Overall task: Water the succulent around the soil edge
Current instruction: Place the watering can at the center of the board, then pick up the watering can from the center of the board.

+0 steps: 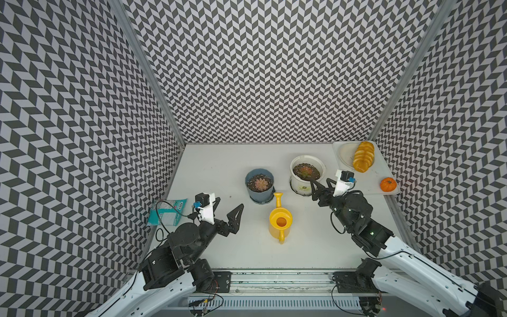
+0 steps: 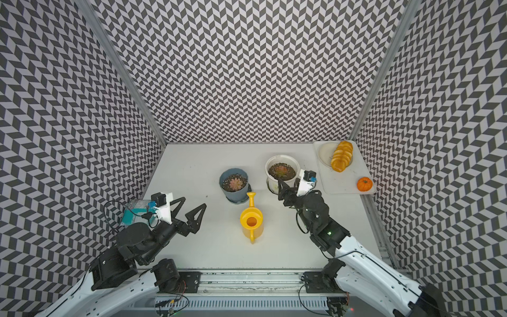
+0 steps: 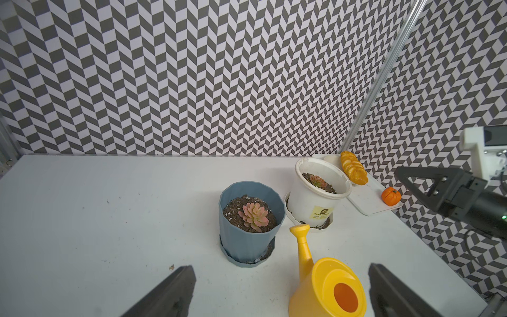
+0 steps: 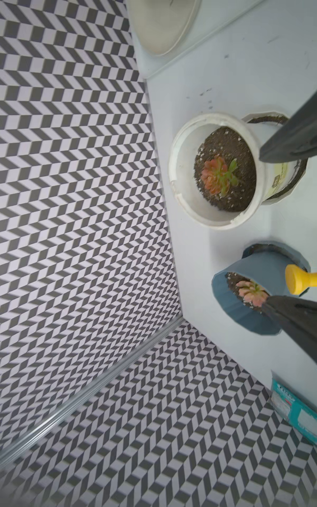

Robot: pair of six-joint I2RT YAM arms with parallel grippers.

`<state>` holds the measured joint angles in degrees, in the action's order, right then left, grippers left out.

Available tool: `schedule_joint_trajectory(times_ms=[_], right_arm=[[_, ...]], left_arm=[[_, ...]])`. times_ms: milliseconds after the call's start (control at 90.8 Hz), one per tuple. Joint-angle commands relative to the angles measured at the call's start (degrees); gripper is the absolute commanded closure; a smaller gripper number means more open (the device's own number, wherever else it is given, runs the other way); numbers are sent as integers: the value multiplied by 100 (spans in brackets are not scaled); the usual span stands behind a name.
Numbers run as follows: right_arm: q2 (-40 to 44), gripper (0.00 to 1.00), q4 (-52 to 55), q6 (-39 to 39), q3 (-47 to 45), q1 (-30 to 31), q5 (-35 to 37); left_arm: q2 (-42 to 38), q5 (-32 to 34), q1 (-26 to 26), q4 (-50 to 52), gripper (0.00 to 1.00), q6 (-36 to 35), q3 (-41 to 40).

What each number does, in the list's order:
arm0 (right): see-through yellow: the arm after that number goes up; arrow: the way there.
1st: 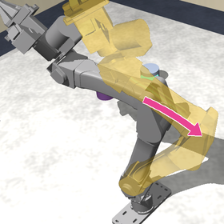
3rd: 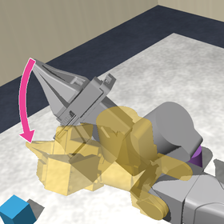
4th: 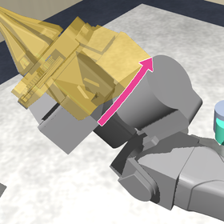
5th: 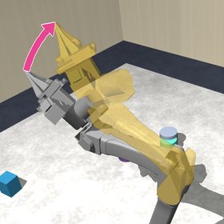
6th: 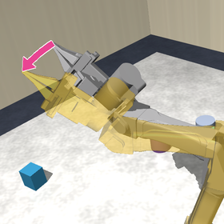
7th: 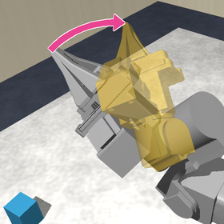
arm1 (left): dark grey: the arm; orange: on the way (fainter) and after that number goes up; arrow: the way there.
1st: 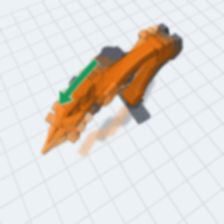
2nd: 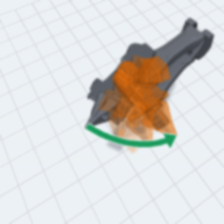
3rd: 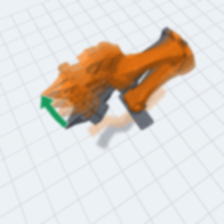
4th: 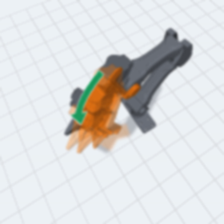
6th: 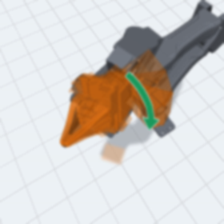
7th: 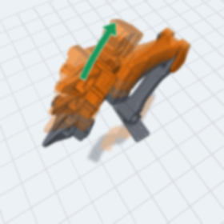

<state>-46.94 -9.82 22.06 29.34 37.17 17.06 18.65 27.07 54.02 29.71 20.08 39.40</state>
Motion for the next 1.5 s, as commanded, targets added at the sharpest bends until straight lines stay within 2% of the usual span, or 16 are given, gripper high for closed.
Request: schedule_joint_trajectory(times_ms=[0,77,165,375,452,650,815,925,991,1146,1355,1487], right_arm=[[9,20,-1123,192,-629,-381,-616],[16,20,-1352,461,-957,-580,-536],[3,20,-1761,657,-1296,-640,-638],[-143,20,-1331,578,-1043,-641,-602],[-149,20,-1298,507,-1020,-641,-557],[-254,20,-1331,450,-1047,-641,-391],[-357,20,-1349,474,-1042,-641,-314],[-356,20,-1330,480,-1040,-641,-291],[-349,20,-1335,482,-1052,-641,-257],[-350,20,-1330,473,-1050,-641,-201],[-368,20,-1329,471,-1053,-645,-189],[-369,20,-1346,461,-1049,-642,-203]], left_arm=[[22,317,30,-29,0,63,98],[207,522,30,47,0,95,109],[586,314,30,126,1,53,260],[2226,-1094,57,616,13,673,1135],[2639,-1395,255,604,14,972,1224],[3448,14,2019,712,14,2143,1355],[4293,579,3034,763,16,3368,1304],[4738,932,3535,637,23,4142,1192],[5015,1006,3605,738,30,4662,1161],[5744,951,3607,691,33,5392,1088],[6550,1101,3417,847,32,5372,1353],[6668,1053,3180,560,37,5042,1306]])
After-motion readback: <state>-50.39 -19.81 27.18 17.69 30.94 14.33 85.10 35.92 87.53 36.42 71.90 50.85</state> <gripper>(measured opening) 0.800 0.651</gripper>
